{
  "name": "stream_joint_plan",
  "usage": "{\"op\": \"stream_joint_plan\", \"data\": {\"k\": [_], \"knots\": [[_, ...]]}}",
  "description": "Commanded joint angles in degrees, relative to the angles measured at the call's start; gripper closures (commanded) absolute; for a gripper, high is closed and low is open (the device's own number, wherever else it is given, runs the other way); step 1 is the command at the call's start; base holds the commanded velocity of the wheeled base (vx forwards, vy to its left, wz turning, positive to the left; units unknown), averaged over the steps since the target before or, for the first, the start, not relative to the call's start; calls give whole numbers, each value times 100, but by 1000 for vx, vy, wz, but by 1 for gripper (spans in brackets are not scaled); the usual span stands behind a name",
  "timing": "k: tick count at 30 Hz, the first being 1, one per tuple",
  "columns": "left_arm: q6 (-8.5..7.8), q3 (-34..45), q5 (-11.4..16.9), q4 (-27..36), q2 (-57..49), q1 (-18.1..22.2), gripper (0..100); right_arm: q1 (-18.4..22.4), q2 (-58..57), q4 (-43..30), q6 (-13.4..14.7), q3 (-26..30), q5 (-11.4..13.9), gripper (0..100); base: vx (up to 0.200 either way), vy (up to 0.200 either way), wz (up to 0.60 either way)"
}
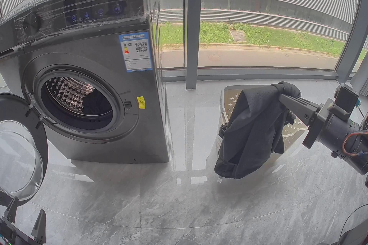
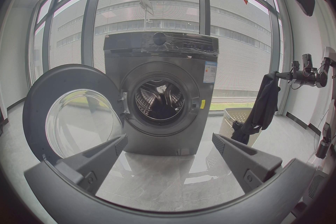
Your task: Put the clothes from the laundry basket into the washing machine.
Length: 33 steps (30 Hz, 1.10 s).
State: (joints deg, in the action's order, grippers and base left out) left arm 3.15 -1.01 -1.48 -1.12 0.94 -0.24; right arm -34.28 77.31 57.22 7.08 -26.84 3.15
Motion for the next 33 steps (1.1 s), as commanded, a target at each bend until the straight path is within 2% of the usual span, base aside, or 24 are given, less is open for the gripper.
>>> {"op": "stream_joint_plan", "data": {"k": [1, 12, 26, 33], "knots": [[11, 92, 7, -2, -85, -2, 0, 0, 29, 52, 4, -5, 2, 100, 0, 200, 0], [19, 84, -2, 7, -76, -2, 0, 9, 12, 79, -5, -23, 2, 100, 0, 18, 0], [11, 84, -19, 7, -76, -2, 0, 9, 126, 79, 12, 39, -7, 100, -200, 0, 0], [19, 84, -11, 7, -76, -2, 0, 9, 126, 79, 12, 56, -7, 100, 0, 0, 0]]}}
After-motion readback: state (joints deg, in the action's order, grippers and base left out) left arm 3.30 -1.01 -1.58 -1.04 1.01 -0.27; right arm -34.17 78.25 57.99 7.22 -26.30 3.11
